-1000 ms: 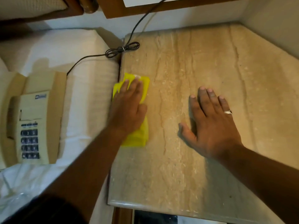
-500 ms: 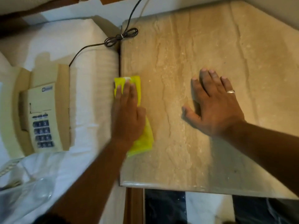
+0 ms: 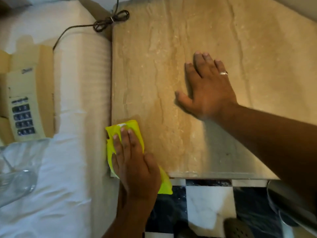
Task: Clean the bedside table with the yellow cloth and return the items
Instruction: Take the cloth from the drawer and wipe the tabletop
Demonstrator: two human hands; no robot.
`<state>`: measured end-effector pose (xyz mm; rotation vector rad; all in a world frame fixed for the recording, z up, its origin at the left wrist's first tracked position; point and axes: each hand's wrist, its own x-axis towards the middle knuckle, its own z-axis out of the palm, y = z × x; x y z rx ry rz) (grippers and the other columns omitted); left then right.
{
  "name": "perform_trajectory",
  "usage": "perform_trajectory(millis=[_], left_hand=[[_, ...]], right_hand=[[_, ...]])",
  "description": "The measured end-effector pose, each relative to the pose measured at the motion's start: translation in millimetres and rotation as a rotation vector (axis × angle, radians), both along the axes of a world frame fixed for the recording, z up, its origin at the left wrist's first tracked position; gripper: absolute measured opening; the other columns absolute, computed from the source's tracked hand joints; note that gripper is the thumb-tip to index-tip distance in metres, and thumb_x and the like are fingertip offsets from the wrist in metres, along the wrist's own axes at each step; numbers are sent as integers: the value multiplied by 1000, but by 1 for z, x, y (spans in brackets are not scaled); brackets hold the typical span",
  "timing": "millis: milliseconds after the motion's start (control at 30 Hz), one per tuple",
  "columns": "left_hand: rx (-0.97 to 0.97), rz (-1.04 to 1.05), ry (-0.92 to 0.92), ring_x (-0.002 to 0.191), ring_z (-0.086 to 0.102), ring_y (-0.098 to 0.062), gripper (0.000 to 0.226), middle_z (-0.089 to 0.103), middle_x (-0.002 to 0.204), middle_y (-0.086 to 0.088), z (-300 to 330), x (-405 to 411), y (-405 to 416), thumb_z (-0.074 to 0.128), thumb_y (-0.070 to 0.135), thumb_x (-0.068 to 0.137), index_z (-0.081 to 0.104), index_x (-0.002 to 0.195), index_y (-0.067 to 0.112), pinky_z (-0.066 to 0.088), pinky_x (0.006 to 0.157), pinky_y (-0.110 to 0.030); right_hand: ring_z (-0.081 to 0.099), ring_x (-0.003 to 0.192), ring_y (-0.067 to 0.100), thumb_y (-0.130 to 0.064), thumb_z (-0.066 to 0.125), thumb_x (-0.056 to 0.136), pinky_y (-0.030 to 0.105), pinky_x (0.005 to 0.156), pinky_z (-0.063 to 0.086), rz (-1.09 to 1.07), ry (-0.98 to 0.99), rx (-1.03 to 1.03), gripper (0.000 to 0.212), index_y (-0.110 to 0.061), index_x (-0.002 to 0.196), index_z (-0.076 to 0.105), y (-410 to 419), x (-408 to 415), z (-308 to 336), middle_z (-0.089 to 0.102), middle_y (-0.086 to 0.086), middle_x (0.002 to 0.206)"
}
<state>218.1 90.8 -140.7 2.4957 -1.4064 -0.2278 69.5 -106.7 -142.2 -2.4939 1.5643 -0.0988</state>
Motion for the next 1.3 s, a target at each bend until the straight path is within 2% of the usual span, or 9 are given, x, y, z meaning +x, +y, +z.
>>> perform_trajectory(millis=[200, 400, 600, 700, 867, 967, 1100, 1200, 1300], left_hand=[[131, 39, 131, 148, 21, -31, 72, 28, 158, -9, 15, -113, -52, 30, 35, 82, 36, 147, 5, 29, 108, -52], [230, -42, 181, 150, -11, -22, 69, -5, 164, -1, 21, -113, -52, 31, 35, 93, 9, 155, 13, 5, 117, -47], [289, -258, 33, 138, 31, -29, 59, 34, 153, -5, 54, -29, -66, 46, 45, 95, 33, 147, 20, 28, 107, -48], [489, -413, 9, 124, 46, -35, 61, 47, 138, -9, 66, 1, -85, 57, 50, 90, 42, 140, 20, 42, 97, -43], [560, -406, 140, 109, 58, -37, 43, 62, 118, -16, 59, 6, -82, 65, 41, 87, 56, 117, 12, 47, 86, -40], [518, -289, 363, 93, 63, -33, 35, 68, 101, -14, 64, 14, -82, 69, 38, 83, 63, 101, 9, 50, 78, -39], [459, 181, 1142, 84, 73, -27, 22, 74, 101, -12, 75, 18, -61, 66, 11, 89, 61, 110, 12, 59, 64, -40], [351, 340, 1233, 72, 73, -21, 15, 74, 92, -11, 80, 0, -62, 62, 7, 91, 57, 104, 14, 57, 52, -34], [233, 376, 1297, 75, 73, -22, 13, 73, 95, -10, 81, -37, -88, 61, 6, 92, 57, 102, 13, 57, 54, -34]], right_hand=[[17, 148, 32, -58, 34, 86, 46, 120, 9, -3, -97, 23, 77, -11, 146, 38, -1, -2, 6, 23, 17, 159], [47, 133, 29, -31, 49, 96, 31, 110, 31, -205, -539, 124, 47, -3, 133, 56, 11, -44, 38, 54, 18, 140], [59, 91, 25, -55, 54, 90, 31, 79, 49, -317, -257, 370, 40, -20, 108, 65, 135, -93, 64, 62, 5, 104], [53, 100, 23, -66, 53, 83, 37, 81, 49, -269, -85, 509, 51, -25, 112, 53, 172, -76, 68, 52, 1, 107], [50, 100, 23, -40, 58, 87, 34, 78, 44, -359, -85, 569, 28, -20, 106, 54, 182, -55, 61, 51, 2, 108], [51, 75, 20, -24, 63, 83, 32, 61, 38, -456, -406, 732, 17, -17, 81, 48, 165, -72, 60, 53, 4, 80], [60, 77, 14, -15, 71, 84, 24, 63, 47, -681, -852, 804, 14, -21, 87, 58, 132, -103, 73, 63, 0, 85], [65, 92, 18, -17, 68, 89, 36, 77, 54, -715, -983, 757, 21, -26, 107, 61, 94, -112, 83, 67, -2, 101], [58, 99, 16, -14, 64, 91, 28, 81, 45, -621, -841, 577, 32, -23, 122, 58, 49, -133, 86, 61, -4, 111]])
